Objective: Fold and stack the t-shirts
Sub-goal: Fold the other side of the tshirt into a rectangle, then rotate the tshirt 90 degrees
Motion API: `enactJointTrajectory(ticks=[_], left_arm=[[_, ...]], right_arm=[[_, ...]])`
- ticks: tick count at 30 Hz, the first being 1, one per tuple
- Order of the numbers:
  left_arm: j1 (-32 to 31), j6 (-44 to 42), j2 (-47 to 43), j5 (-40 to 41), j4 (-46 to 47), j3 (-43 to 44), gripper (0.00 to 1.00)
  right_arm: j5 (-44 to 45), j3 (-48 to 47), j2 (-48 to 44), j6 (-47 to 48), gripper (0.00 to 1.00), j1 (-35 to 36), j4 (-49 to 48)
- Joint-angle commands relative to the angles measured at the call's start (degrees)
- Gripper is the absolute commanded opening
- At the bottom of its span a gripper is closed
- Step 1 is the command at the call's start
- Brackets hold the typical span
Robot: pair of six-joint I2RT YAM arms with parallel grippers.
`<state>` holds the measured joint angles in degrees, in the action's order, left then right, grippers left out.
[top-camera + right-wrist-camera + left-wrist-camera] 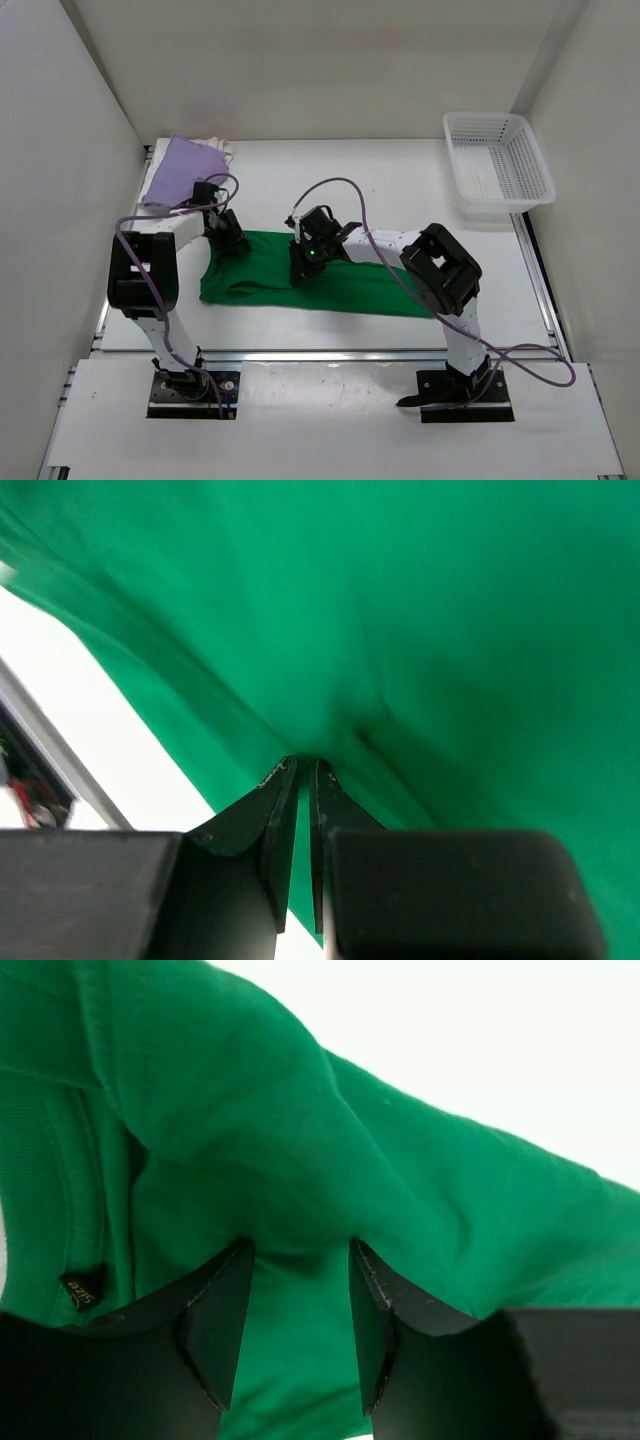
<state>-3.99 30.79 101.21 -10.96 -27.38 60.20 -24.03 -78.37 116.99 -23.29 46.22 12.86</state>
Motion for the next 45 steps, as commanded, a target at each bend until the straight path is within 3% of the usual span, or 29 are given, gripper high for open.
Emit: enactJointTrajectory(ticks=[1,9,16,23,27,32,37,45], left_arm=[[1.9,-2.3,2.8,3.0,-0.6,3.3,0.54],[1.9,-2.0,4.0,1.7,-2.2,7.7,0.55],[0.4,-3.3,-5.8,0.5,-3.7,5.4,0.56],[-1.5,0.5,-15.0,-4.5,-0.3,-9.2,0.54],[0.6,0.2,-17.8,-4.9,0.7,-15.5,0.54],[2.4,-3.0,-18.2,-2.8,-2.3,-17.8,0.55],[3.0,-2.8,-20.1,-3.1,-2.5,-18.4,0.54],[-0.2,-0.6,-26.0,-2.8,-5.3,-13.5,0.54]], right_arm=[[0.3,4.1,-4.1,0.3,0.08,0.4,-1.2],[0.4,7.8,-8.2,1.3,0.09,0.0,-0.3],[-2.9,0.4,-10.2,1.8,0.15,-2.9,2.4],[-7.9,-20.1,4.2,7.6,0.19,-8.2,10.4],[-9.4,-40.2,16.8,12.9,0.24,-9.7,20.0],[-12.4,-42.7,20.6,12.7,0.39,-11.7,18.2],[-14.3,-45.6,23.6,11.8,0.47,-10.9,16.4],[-10.1,-56.7,32.1,8.6,0.54,-9.4,13.3]])
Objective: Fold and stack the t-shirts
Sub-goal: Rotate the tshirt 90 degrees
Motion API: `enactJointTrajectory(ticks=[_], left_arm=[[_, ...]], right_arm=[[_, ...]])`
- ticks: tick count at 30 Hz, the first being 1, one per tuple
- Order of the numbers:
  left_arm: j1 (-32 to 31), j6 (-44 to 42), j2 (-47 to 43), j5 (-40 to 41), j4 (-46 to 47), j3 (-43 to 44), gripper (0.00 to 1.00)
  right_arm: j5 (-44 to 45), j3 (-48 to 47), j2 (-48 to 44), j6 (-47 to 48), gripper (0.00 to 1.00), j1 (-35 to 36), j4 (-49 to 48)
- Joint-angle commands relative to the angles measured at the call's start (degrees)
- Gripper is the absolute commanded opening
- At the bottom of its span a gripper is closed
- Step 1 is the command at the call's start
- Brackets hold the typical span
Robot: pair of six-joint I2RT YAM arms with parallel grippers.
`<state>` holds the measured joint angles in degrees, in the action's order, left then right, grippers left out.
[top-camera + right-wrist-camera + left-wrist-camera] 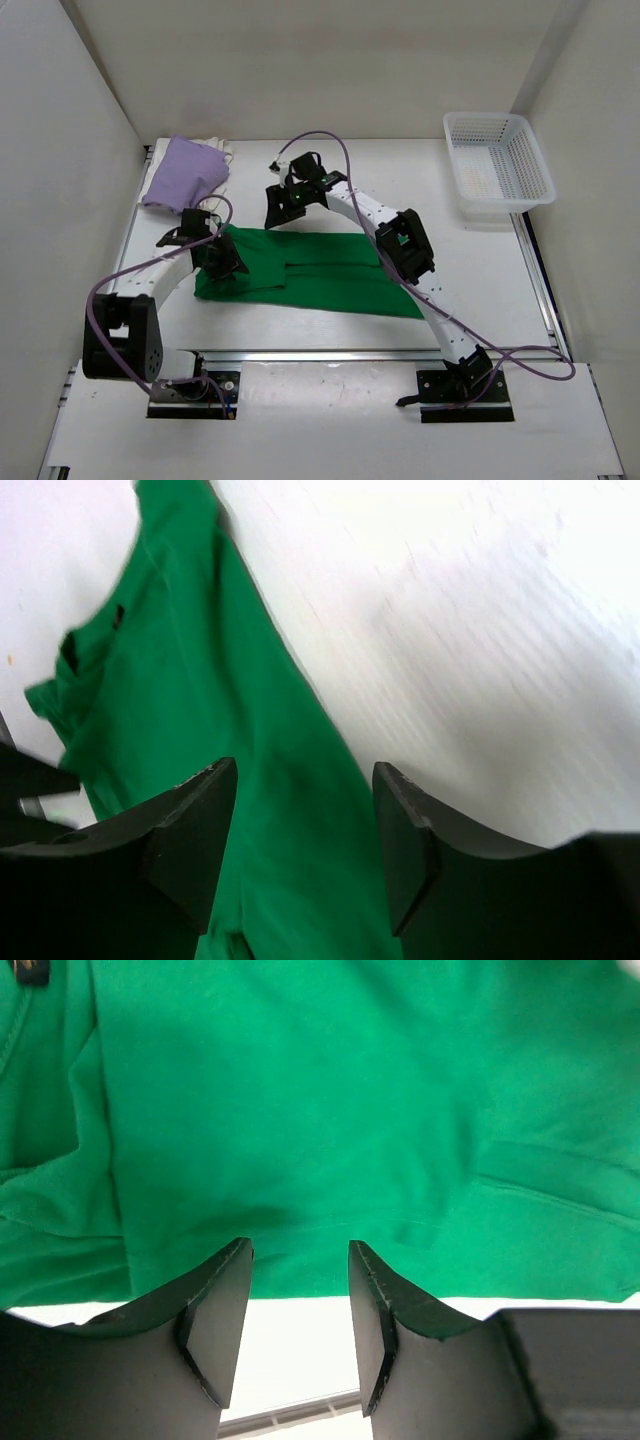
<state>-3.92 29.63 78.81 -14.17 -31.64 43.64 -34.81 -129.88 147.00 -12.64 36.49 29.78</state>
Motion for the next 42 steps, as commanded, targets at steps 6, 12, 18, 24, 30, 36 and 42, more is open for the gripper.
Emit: enactJointTrajectory(ticks=[6,12,18,24,30,36,42], left_arm=[[0.5,0.1,-4.3,-0.6,-0.9,3.0,0.54],[1.7,0.2,-4.2,-0.7,-0.3,5.9,0.52],[0.7,1.0,-3.7,-1.2,0.3,8.3,0.52],[-1.6,0.1,-3.7,0.0,-0.9,9.2,0.52],[-4.8,-0.3,-1.3,0.2,-1.1,9.9,0.5],[-17.5,2.3,5.3,3.2,-0.7,11.7,0.33],[-30.2,13.2,7.9,1.0,7.9,6.0,0.0]], right_arm=[[-0.6,-5.6,4.5,-2.4,0.54,0.5,-4.7],[-6.4,-2.8,6.8,-3.4,0.52,2.9,-5.6],[-7.0,-2.7,7.7,-5.6,0.24,4.0,-7.4],[-4.1,-7.0,6.5,-10.2,0.01,0.3,-7.9],[7.5,-13.7,5.0,-14.0,0.0,-10.4,-1.0],[17.7,-17.9,5.3,-14.2,0.13,-17.5,9.9],[22.8,-30.6,4.8,-12.1,0.46,-22.5,24.3]])
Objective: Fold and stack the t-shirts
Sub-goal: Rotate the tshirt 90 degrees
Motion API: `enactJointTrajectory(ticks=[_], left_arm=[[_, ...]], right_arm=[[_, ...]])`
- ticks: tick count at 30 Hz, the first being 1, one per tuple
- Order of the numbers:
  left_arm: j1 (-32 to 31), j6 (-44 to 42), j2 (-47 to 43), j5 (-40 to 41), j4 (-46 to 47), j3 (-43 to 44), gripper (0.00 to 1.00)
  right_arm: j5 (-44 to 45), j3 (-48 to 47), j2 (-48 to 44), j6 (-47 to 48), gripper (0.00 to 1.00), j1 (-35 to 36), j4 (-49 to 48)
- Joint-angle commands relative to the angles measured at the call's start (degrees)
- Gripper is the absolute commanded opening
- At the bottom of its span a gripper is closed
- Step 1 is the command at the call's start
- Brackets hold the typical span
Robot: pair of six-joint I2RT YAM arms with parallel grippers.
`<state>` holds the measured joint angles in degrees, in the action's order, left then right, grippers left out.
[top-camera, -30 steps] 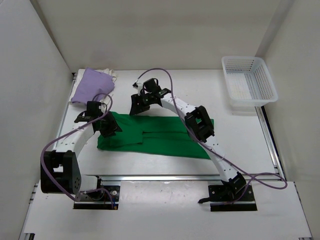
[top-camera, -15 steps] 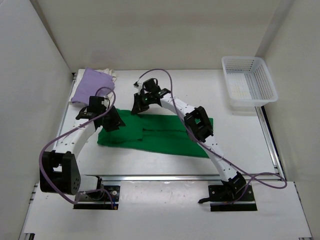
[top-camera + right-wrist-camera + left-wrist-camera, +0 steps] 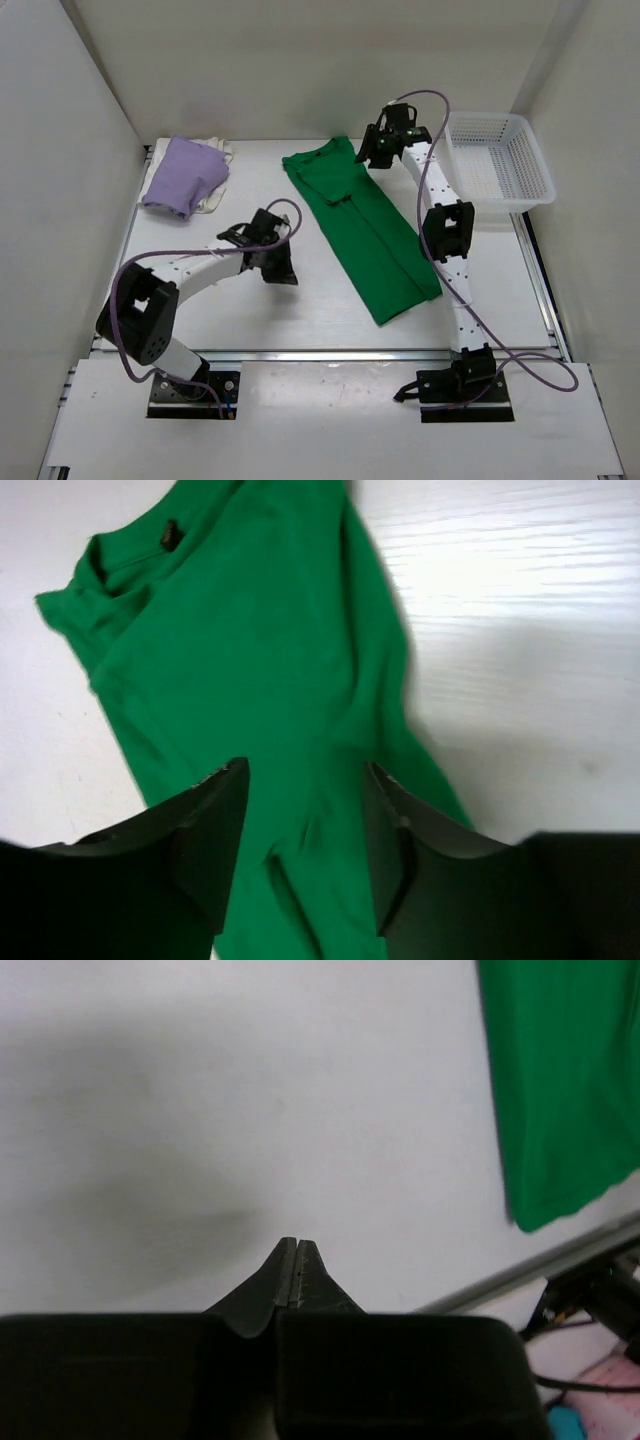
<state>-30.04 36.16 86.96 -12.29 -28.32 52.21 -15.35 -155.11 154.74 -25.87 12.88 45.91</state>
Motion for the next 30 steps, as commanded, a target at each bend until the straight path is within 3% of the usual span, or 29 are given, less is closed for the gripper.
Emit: enactJointTrajectory(ticks=[1,5,10,13,15,19,27,30], left_arm=[[-5.8,9.1,0.0,-1.7,7.1,-3.6,0.0],[-10.4,14.7,2.1,-3.0,14.3,-3.3,0.02],[-16.0,18.7,8.0,-3.4,18.6,1.5,0.2],[-18.3,23.6,10.8,-2.8,23.9,1.1,0.35],[-19.2,27.3,11.3,-3.7,27.6,-0.6,0.39],[-22.3,31.8,14.0,-3.7,30.2,0.5,0.43],[-28.6,43.5,19.8,-2.0,35.9,0.4,0.47],[-30.1,45.0,21.8,-1.2,37.3,2.0,0.53]], right_arm=[[4.6,-6.3,-4.9,2.2,0.47,0.0,9.4],[4.4,-6.4,-14.8,5.5,0.48,-2.9,16.5],[4.8,4.0,-30.8,7.4,0.47,-4.9,17.7],[3.1,18.3,-44.1,9.1,0.47,-5.8,15.8],[5.1,33.8,-57.7,10.1,0.49,-3.4,10.7],[4.8,54.3,-72.5,10.0,0.54,-4.1,4.4],[0.0,71.5,-81.9,6.8,0.54,-2.3,0.5],[0.4,75.8,-84.8,5.5,0.53,-1.0,0.5]])
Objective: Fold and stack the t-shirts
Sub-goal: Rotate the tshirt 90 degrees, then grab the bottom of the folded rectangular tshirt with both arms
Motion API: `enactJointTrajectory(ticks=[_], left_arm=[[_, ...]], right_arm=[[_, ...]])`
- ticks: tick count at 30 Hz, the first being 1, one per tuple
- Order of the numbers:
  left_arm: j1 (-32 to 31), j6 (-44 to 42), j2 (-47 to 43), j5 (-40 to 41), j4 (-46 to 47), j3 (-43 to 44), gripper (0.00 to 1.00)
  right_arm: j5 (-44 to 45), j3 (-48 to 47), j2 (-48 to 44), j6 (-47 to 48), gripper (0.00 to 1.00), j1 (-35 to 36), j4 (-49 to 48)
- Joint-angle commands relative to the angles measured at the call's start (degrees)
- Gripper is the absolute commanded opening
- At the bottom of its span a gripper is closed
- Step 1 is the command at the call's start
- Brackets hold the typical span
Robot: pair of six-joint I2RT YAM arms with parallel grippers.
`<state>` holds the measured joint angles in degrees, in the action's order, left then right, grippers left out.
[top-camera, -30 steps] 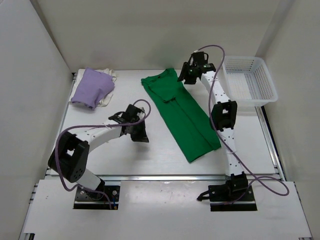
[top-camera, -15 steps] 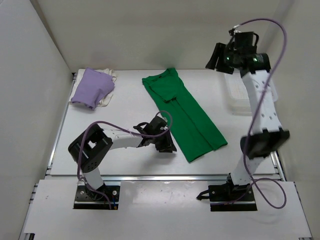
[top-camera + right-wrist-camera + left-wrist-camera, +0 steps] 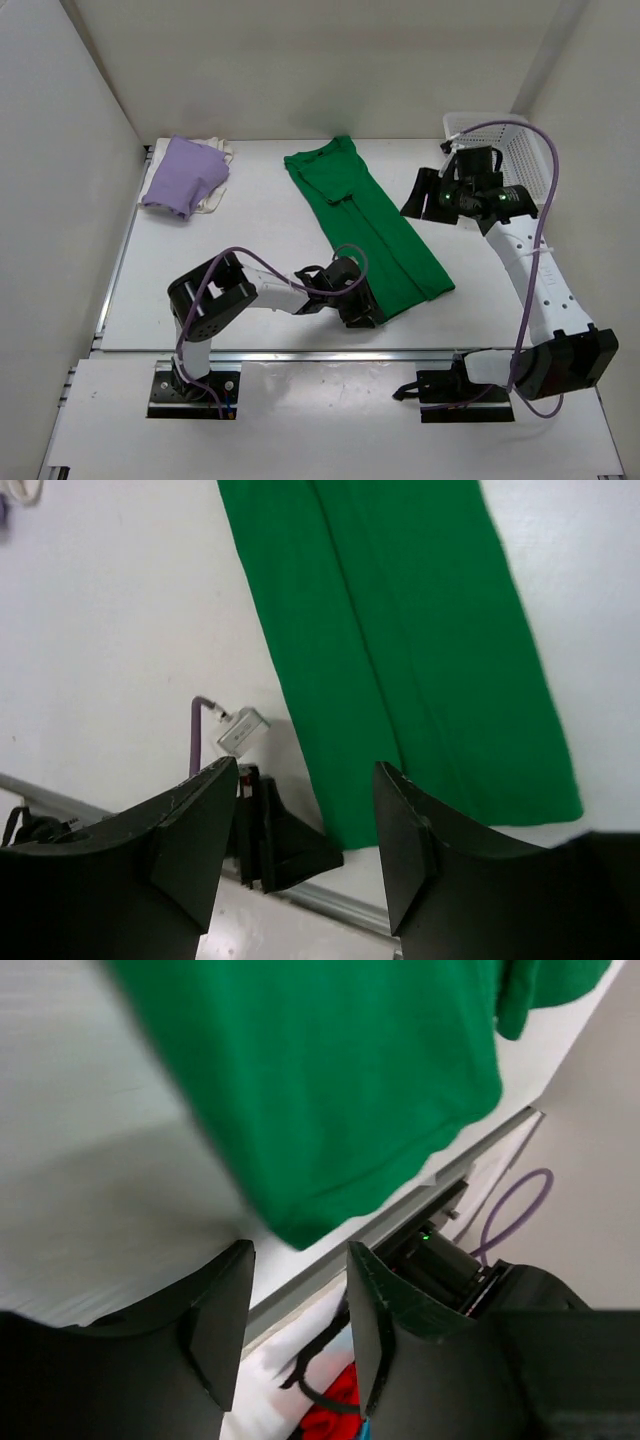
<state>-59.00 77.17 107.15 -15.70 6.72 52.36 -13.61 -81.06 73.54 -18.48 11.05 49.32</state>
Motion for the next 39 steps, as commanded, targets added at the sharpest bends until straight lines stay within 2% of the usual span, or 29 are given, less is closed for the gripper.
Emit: enactJointTrajectory(ticks=[1,4,6,7,9,11,13,16,19,24,25,27,28,29,31,32,34,37,39], left_arm=[[-1.2,4.4,2.4,3.0,1.8,2.3,0.54],[-1.5,6.8,3.7,4.3,3.0,1.9,0.48],[-1.5,7.4,4.3,4.8,4.2,2.1,0.26],[-1.1,6.9,4.6,4.3,3.8,2.7,0.22],[-0.5,5.3,4.9,4.2,1.2,4.0,0.06],[-0.2,2.6,3.4,3.5,0.3,3.4,0.0],[0.6,0.4,1.1,2.6,-1.6,2.1,0.0],[2.0,-4.7,-4.2,0.0,-6.3,-2.2,0.0],[4.2,-9.7,-10.1,-2.0,-11.5,-8.5,0.0],[10.4,-14.1,-23.7,-3.3,-18.2,-18.4,0.0],[11.8,-15.4,-26.4,-3.6,-20.2,-19.0,0.03],[13.6,-17.7,-29.8,-3.8,-22.5,-21.3,0.17],[14.7,-18.6,-31.5,-5.6,-23.2,-22.3,0.31],[15.8,-19.0,-32.4,-7.0,-23.9,-23.2,0.51],[16.5,-20.6,-35.8,-6.9,-26.0,-23.6,0.68],[16.1,-21.0,-36.7,-5.3,-28.0,-23.4,0.7],[18.1,-21.2,-40.9,-3.8,-29.9,-24.1,0.68],[24.6,-16.8,-44.9,-7.5,-23.7,-30.4,0.66],[26.4,-14.7,-45.2,-8.7,-18.8,-32.7,0.67]], right_arm=[[-2.5,3.0,-4.2,-3.1,0.53,1.2,-3.5],[-3.2,5.4,-6.7,-5.5,0.53,3.7,-5.5],[-2.6,6.3,-7.7,-5.7,0.53,4.7,-5.6],[-3.8,7.1,-7.8,-5.7,0.53,4.2,-5.5],[-3.7,7.8,-9.1,-5.0,0.53,2.8,-4.7],[-0.5,9.5,-10.1,-4.4,0.53,3.8,-3.8],[-0.7,12.0,-10.4,-4.9,0.53,4.2,-4.2],[-1.6,20.8,-13.0,-5.2,0.53,2.8,-6.2],[-1.4,26.5,-15.0,-5.3,0.54,2.0,-7.0],[-4.5,33.1,-15.3,-6.7,0.54,2.6,-8.9],[-4.7,34.2,-15.1,-7.6,0.54,3.0,-9.4],[-5.0,36.2,-15.3,-8.6,0.54,4.7,-10.0],[-4.2,37.5,-15.4,-9.1,0.54,4.9,-9.8],[-4.4,38.7,-15.5,-9.4,0.55,5.1,-9.8],[-6.4,41.3,-16.4,-9.8,0.54,3.5,-10.2],[-7.0,43.5,-17.6,-9.5,0.54,1.6,-10.5],[-9.3,46.8,-18.6,-9.8,0.53,-0.4,-12.3],[-9.9,51.8,-18.9,-11.1,0.51,-0.2,-16.3],[-12.6,54.3,-19.0,-12.9,0.48,-1.8,-20.8]])
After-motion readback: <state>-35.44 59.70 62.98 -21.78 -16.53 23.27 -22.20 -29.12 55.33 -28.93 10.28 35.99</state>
